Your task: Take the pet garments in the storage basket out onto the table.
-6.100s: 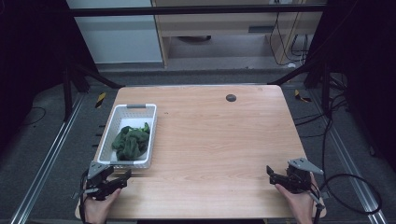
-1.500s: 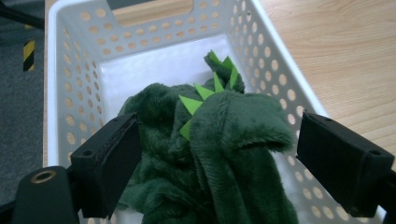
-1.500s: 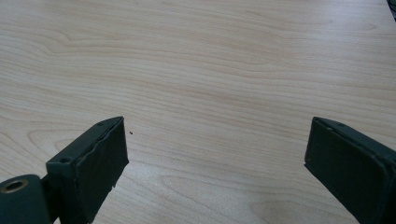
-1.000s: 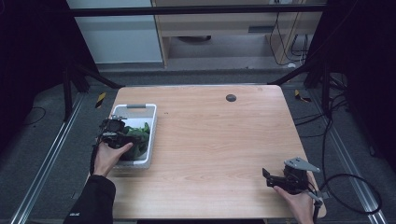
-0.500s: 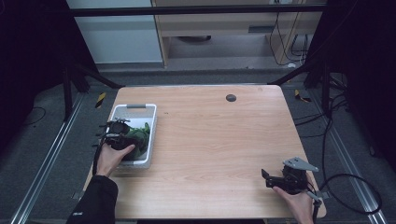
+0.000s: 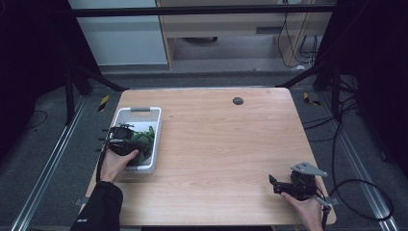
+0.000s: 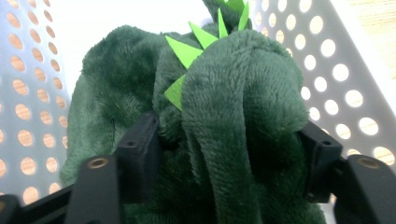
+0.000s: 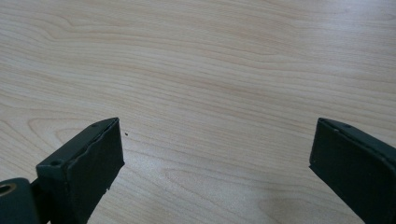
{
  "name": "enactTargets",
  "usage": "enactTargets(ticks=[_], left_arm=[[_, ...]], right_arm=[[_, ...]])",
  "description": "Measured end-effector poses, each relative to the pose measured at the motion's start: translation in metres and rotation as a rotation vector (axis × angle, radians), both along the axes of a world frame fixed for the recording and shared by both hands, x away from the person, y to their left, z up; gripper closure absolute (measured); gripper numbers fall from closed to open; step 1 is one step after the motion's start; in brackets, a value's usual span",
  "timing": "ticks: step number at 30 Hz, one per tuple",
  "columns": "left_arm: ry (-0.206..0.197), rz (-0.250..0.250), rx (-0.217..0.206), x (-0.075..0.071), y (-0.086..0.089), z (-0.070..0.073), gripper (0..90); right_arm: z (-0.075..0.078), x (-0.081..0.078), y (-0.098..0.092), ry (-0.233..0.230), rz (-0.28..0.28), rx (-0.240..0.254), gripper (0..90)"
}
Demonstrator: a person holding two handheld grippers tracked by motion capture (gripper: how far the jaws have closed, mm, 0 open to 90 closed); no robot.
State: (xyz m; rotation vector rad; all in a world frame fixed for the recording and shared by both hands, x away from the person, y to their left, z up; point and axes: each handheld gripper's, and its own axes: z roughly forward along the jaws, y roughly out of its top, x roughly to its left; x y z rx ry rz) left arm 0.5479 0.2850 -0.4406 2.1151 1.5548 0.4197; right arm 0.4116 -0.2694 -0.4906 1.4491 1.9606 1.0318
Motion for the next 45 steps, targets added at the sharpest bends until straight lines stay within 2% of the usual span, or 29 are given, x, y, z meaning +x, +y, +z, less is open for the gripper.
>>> enactTargets(ticks=[6,8,9,13,18,20,30,35,38,45], left_arm=[[0.020,0.015,-0.002,0.000,0.000,-0.002,51.7],[0.023,0.020,-0.002,0.000,0.001,-0.002,54.3],[0.025,0.023,-0.002,-0.001,0.001,-0.001,60.1],[0.029,0.035,-0.016,-0.002,0.003,-0.001,66.9],[0.016,0.044,-0.011,-0.004,0.005,0.001,74.9],[-0.003,0.047,-0.013,-0.007,0.007,0.005,77.1],[-0.063,0.051,-0.038,-0.016,0.013,0.022,79.3],[-0.095,0.039,-0.041,-0.022,0.014,0.035,79.7],[-0.128,0.032,-0.042,-0.027,0.015,0.046,79.8],[-0.158,0.019,-0.046,-0.034,0.017,0.064,79.8]], right_arm=[[-0.001,0.000,0.000,0.000,0.003,-0.005,2.7],[-0.001,0.000,0.000,0.002,0.003,-0.002,2.7],[-0.001,0.000,0.000,0.004,0.004,-0.002,2.7],[0.000,0.000,0.001,0.010,0.006,0.003,2.7],[-0.001,0.000,0.001,0.016,0.009,0.003,2.7],[-0.001,0.000,0.001,0.016,0.009,0.002,2.7],[-0.001,0.000,0.002,0.017,0.012,0.002,2.7],[-0.001,0.000,0.002,0.017,0.012,0.004,2.7],[-0.001,0.000,0.002,0.017,0.012,0.003,2.7],[0.000,0.000,0.001,0.010,0.010,-0.002,2.7]])
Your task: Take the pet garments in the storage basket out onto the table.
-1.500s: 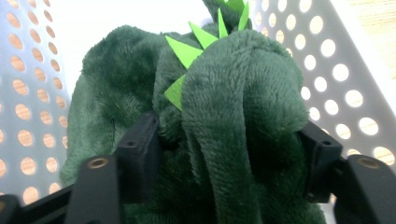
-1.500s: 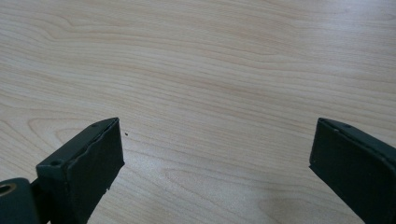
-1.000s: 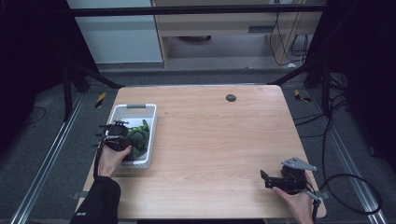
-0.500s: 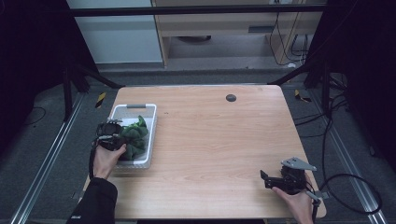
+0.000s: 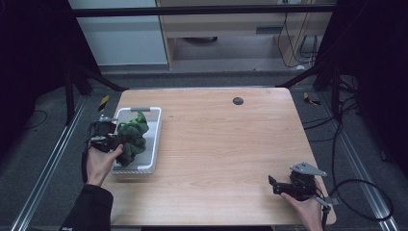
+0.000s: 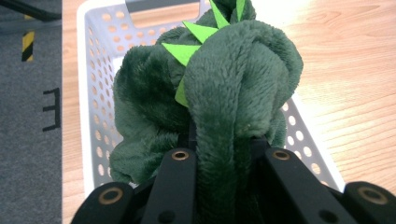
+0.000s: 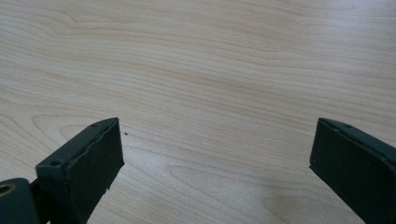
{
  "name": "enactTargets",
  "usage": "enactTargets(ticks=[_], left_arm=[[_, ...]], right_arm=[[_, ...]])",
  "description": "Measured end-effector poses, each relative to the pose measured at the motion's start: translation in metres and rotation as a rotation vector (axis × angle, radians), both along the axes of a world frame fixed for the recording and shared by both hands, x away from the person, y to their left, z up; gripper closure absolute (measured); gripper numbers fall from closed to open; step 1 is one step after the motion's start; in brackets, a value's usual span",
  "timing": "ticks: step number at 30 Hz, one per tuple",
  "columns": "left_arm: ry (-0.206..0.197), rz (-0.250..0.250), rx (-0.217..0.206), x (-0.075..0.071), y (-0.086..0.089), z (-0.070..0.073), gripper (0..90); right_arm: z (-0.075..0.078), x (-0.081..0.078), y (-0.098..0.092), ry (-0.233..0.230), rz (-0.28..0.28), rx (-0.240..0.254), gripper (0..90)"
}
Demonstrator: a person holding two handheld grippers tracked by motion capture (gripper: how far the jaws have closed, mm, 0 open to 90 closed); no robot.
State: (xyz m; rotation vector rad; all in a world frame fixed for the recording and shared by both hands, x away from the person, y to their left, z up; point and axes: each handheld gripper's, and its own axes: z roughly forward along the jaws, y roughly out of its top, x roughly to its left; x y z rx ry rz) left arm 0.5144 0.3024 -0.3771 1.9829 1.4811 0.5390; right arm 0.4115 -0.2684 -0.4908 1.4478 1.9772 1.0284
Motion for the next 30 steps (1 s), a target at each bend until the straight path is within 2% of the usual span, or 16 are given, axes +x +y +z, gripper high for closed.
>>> enactTargets(ticks=[4,13,20,30], left_arm=[[-0.014,-0.021,0.001,-0.007,0.000,0.012,79.8],[-0.034,-0.064,0.012,-0.015,-0.003,0.028,79.8],[-0.064,-0.123,0.008,-0.026,-0.013,0.045,79.8],[-0.081,-0.188,0.019,-0.033,-0.026,0.061,79.8]], right_arm=[[0.000,0.000,0.000,0.001,0.000,-0.001,2.8],[0.001,0.000,0.000,-0.001,0.000,0.000,2.7],[0.002,-0.001,0.000,0.002,-0.002,0.008,2.8],[0.002,-0.001,0.000,-0.003,-0.001,0.009,2.7]])
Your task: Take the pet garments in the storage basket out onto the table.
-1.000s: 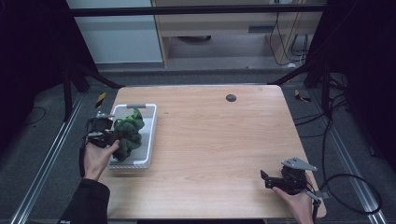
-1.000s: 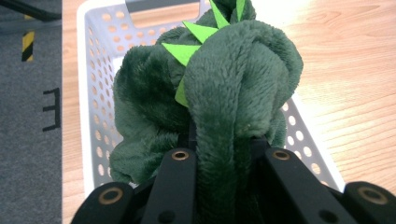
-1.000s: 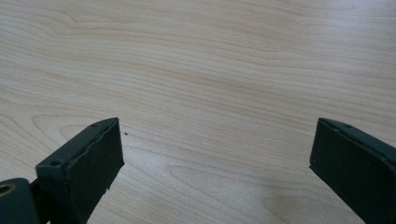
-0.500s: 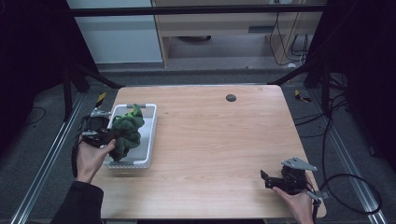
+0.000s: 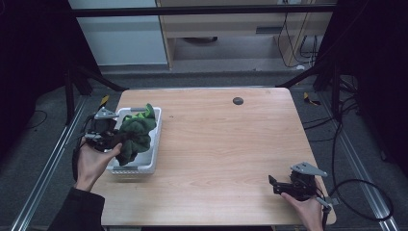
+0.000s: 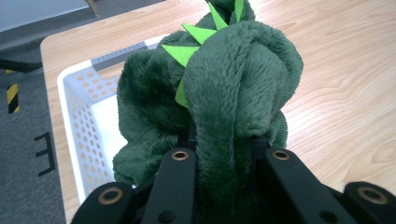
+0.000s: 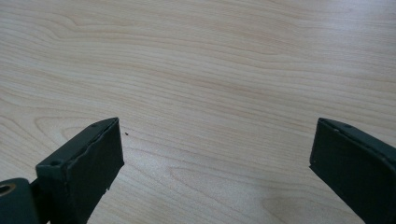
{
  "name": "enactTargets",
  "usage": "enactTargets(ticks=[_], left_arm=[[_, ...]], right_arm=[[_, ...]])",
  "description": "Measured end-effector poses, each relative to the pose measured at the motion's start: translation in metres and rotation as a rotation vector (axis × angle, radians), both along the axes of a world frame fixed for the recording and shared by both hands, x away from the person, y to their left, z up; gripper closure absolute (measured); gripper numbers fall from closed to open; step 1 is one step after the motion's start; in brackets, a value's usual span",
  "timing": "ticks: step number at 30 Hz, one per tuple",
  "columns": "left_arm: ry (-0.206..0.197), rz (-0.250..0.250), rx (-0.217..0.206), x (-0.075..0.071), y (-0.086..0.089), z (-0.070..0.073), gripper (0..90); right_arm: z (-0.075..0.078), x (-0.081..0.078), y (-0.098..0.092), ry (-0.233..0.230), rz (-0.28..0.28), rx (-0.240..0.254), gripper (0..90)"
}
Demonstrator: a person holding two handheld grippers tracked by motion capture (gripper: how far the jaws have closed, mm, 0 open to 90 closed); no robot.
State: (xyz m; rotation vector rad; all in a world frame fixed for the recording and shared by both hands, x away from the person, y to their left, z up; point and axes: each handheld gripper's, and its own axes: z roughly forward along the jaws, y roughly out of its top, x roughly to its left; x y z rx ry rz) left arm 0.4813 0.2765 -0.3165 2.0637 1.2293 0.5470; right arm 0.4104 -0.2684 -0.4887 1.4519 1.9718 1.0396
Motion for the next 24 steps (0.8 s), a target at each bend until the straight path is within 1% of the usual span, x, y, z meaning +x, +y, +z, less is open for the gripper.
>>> enactTargets(ticks=[1,2,8,9,10,13,16,18,19,23,24], left_arm=[[-0.001,-0.014,0.004,-0.001,-0.003,0.002,79.8],[-0.001,-0.014,0.004,-0.001,-0.003,0.002,79.8],[-0.008,-0.055,0.017,-0.006,-0.013,0.010,79.8],[-0.010,-0.065,0.013,-0.008,-0.016,0.012,79.8],[-0.010,-0.065,0.013,-0.008,-0.016,0.012,79.8],[-0.014,-0.086,0.016,-0.011,-0.021,0.015,79.8],[-0.015,-0.112,0.025,-0.013,-0.027,0.018,79.8],[-0.016,-0.139,0.036,-0.014,-0.033,0.021,79.7],[-0.016,-0.139,0.036,-0.014,-0.033,0.021,79.7],[-0.016,-0.170,0.037,-0.016,-0.044,0.023,79.7],[-0.016,-0.170,0.037,-0.016,-0.044,0.023,79.8]], right_arm=[[0.000,0.000,0.000,0.000,0.000,0.000,2.8],[0.000,0.000,0.000,0.000,0.000,0.000,2.7],[0.000,0.000,0.000,-0.004,0.000,-0.002,2.7],[0.000,0.000,0.000,-0.012,0.001,-0.013,2.7],[0.001,0.000,0.000,-0.006,-0.002,-0.003,2.7],[0.001,0.000,0.000,-0.010,-0.002,-0.003,2.7],[0.000,0.000,-0.001,-0.018,-0.002,-0.009,2.7],[0.000,0.000,-0.001,-0.019,-0.002,-0.010,2.7],[0.001,0.000,-0.001,-0.020,-0.001,-0.009,2.7],[0.001,0.000,-0.001,-0.020,-0.003,-0.005,2.7],[0.001,0.000,-0.001,-0.020,-0.003,-0.005,2.7]])
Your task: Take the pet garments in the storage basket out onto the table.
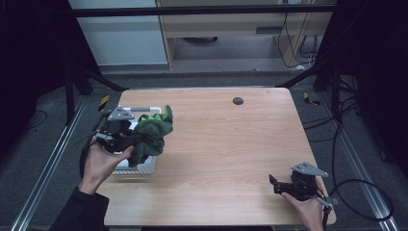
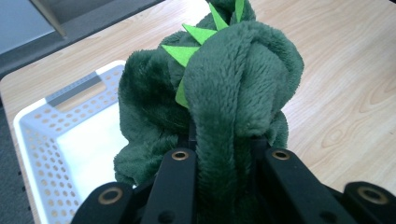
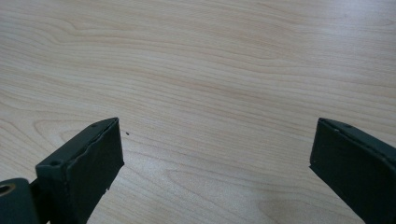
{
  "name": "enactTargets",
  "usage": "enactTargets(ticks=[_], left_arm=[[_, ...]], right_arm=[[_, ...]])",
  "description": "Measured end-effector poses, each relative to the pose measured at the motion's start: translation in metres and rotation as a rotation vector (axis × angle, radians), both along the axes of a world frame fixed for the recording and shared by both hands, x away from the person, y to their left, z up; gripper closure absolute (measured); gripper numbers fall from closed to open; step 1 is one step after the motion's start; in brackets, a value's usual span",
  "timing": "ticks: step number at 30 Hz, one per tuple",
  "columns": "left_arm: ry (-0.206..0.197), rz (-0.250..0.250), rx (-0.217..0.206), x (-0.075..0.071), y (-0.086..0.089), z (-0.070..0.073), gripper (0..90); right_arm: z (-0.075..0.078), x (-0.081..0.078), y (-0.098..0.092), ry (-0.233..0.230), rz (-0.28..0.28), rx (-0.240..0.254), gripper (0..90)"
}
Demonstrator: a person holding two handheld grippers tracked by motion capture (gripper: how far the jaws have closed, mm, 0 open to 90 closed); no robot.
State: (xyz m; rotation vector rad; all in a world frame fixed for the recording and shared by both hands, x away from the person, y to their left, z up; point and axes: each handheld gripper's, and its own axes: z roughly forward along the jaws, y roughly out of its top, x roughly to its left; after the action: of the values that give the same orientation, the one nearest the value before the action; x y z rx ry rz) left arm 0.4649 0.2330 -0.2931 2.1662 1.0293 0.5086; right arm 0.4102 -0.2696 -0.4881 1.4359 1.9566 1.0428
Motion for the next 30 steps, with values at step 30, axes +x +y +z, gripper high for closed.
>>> enactTargets(ticks=[30], left_arm=[[0.018,-0.192,0.038,-0.002,-0.064,-0.001,79.6]], right_arm=[[0.003,-0.002,-0.003,-0.024,-0.009,0.012,2.6]])
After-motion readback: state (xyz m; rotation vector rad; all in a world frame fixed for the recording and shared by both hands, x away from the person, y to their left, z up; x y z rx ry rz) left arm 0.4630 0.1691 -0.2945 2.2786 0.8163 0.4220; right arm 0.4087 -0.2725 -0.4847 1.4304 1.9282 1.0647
